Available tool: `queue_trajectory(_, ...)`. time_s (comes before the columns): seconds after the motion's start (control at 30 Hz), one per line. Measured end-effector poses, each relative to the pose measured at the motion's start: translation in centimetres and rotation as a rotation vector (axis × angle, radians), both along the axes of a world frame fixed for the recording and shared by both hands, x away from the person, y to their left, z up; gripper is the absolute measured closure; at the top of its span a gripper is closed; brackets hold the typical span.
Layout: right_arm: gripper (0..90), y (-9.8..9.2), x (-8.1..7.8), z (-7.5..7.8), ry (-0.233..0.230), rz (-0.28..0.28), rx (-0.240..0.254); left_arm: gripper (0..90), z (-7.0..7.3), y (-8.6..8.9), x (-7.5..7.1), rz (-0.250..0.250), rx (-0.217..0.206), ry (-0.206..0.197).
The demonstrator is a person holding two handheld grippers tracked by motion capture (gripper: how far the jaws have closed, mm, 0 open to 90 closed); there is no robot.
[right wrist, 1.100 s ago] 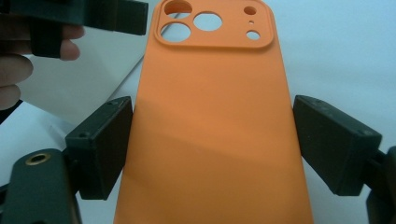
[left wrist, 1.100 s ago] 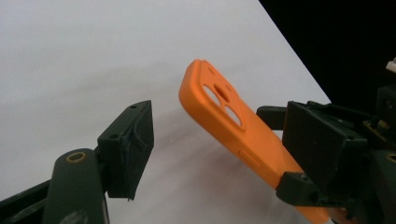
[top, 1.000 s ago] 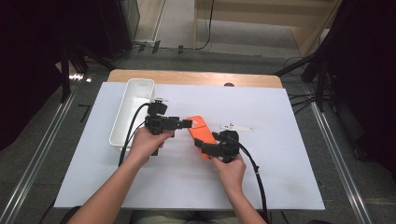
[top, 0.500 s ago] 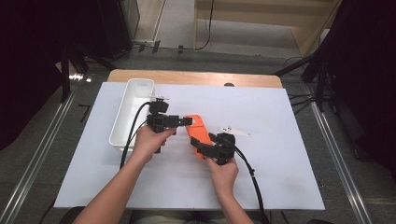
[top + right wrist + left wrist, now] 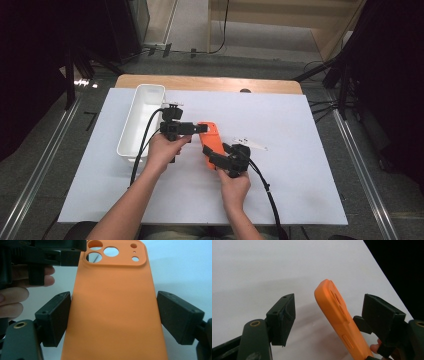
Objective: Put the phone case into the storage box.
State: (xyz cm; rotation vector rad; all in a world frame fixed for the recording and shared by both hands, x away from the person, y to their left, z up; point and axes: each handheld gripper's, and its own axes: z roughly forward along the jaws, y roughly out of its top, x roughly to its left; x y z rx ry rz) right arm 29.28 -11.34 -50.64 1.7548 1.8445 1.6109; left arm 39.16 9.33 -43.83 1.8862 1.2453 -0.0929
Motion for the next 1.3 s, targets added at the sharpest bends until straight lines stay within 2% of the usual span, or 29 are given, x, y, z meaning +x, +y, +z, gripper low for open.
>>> queue_trajectory(0.2,14.5,0.4,0.1,-0.2,0.008,-0.022,0.033,28.4,-0.1,-0.5,0.3,0.014,-0.007,0.015)
queue_trajectory(0.53,14.5,0.7,0.2,-0.2,-0.011,-0.051,0.054,32.7,-0.2,-0.9,0.6,0.050,-0.028,0.037)
queue_trajectory(0.63,14.5,0.8,0.2,-0.2,-0.011,-0.056,0.062,36.4,-0.1,-0.7,0.6,0.067,-0.027,0.032)
queue_trajectory(0.77,14.5,0.8,0.2,-0.3,-0.017,-0.056,0.057,38.5,-0.1,-0.6,0.8,0.074,-0.058,0.071)
queue_trajectory(0.93,14.5,1.1,0.2,-0.3,-0.022,-0.060,0.062,42.0,-0.2,-0.7,1.0,0.101,-0.074,0.097)
queue_trajectory(1.1,14.5,1.3,0.0,-0.2,-0.021,-0.061,0.064,45.4,-0.3,-0.7,1.0,0.118,-0.068,0.094)
queue_trajectory(1.3,14.5,1.2,0.0,-0.1,-0.030,-0.068,0.070,52.0,-0.4,-0.8,0.9,0.137,-0.092,0.082)
